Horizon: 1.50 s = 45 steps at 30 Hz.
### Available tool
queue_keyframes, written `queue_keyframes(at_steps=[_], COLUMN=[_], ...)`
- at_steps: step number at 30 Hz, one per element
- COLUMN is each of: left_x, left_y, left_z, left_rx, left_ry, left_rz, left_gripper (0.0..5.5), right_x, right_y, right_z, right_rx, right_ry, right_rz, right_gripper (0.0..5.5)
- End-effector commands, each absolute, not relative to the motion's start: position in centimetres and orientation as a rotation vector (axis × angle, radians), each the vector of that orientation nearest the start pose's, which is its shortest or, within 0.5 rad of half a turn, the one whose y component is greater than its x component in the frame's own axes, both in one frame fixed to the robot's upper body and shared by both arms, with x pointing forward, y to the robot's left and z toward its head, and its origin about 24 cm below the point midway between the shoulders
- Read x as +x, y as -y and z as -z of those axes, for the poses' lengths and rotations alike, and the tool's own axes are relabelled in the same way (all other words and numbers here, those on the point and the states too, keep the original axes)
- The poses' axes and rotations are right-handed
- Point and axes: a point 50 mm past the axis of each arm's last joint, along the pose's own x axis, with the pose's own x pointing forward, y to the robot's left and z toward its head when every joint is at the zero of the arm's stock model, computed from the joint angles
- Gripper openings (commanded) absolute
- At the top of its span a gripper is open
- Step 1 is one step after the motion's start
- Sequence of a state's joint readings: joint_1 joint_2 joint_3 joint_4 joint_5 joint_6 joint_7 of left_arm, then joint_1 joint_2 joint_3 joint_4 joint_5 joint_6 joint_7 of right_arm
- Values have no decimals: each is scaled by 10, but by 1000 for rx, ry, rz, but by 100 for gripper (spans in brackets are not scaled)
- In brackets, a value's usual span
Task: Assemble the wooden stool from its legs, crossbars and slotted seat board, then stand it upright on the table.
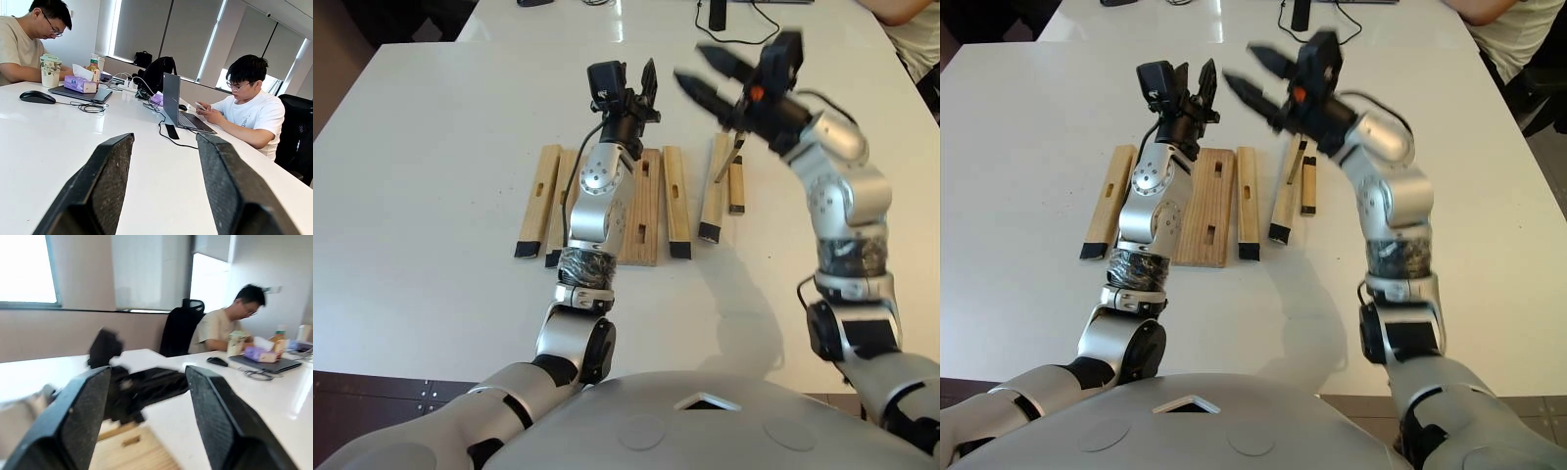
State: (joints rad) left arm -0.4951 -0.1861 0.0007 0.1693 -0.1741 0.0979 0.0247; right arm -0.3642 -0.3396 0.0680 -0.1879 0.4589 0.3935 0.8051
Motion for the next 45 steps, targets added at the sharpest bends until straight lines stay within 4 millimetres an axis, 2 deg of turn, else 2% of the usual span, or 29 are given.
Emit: queue_keyframes(at_steps=[1, 5, 11, 13, 15, 17, 20, 24, 27, 32, 35, 45], left_x=[324, 321, 319, 319, 319, 318, 316, 315, 314, 315, 315, 317], left_y=[-69, -75, -73, -72, -71, -72, -74, -74, -73, -68, -67, -60], left_z=[-131, -131, -131, -130, -130, -129, -129, -129, -130, -130, -131, -132], left_rx=[-353, -343, -338, -331, -338, -348, -354, -359, -357, -362, -357, -366], left_ry=[167, 175, 175, 175, 174, 174, 180, 183, 187, 184, 184, 184], left_rz=[181, 150, 140, 142, 143, 144, 137, 129, 126, 143, 151, 170], left_gripper=[236, 236, 236, 236, 236, 236, 236, 236, 236, 236, 236, 236], right_x=[230, 229, 240, 241, 240, 238, 240, 250, 259, 257, 252, 254], right_y=[144, 160, 157, 159, 171, 182, 187, 181, 176, 152, 136, 135], right_z=[-82, -55, -36, -37, -42, -52, -65, -77, -71, -64, -60, -47], right_rx=[-102, -295, -397, -411, -433, -452, -413, -274, -204, -48, -13, -76], right_ry=[-211, -302, -319, -315, -314, -306, -280, -258, -314, -388, -444, -544], right_rz=[-1088, -992, -930, -917, -907, -904, -887, -787, -617, -414, -393, -348], right_gripper=[280, 280, 280, 280, 280, 280, 280, 280, 280, 355, 367, 367])
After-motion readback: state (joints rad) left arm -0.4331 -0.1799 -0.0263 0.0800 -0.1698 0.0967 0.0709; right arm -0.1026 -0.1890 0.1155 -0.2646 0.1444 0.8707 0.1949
